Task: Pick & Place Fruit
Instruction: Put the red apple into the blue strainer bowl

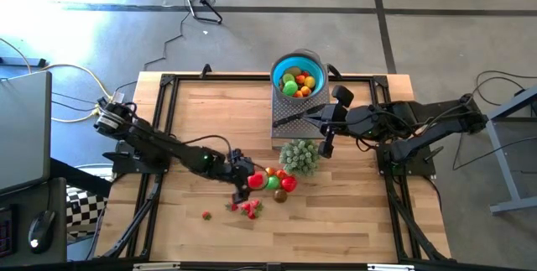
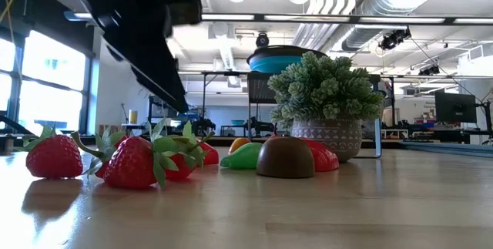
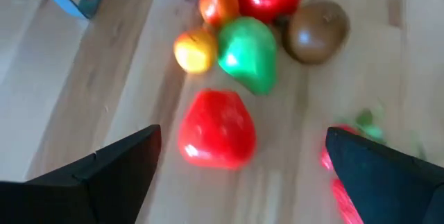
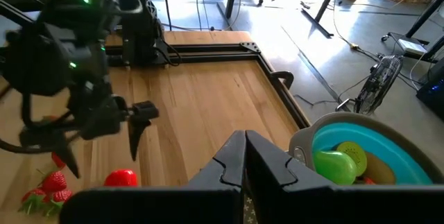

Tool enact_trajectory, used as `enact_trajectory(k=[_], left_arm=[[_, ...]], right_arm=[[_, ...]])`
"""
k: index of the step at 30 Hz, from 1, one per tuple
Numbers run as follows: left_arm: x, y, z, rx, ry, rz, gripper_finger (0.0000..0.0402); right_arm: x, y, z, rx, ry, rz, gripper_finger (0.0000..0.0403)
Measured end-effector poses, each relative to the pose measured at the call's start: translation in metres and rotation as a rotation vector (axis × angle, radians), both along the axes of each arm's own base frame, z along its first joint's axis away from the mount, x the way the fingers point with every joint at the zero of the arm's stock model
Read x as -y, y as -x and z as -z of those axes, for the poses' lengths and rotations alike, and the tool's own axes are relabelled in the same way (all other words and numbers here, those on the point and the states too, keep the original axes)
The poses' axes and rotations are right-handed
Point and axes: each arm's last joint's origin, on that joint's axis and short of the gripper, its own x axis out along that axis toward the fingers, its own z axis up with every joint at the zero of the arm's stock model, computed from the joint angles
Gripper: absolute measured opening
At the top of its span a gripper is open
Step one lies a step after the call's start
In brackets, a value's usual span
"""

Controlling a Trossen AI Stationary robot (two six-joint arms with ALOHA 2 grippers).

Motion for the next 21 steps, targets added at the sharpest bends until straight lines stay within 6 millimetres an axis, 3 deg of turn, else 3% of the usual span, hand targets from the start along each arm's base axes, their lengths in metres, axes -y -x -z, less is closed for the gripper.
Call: enact_trajectory(k=[8,21], left_arm=[[-0.018,-0.009,0.004,-0.010,0.040,0.026,0.0400],[-0.017,-0.013,0.012,-0.028,-0.004,0.077,0.0400]], right_arm=[[0.000,0.000,0.000,-0.002,0.002,-0.001,0.0004],[0.000,0.000,0.000,-0.006,0.005,-0.002,0.0004]])
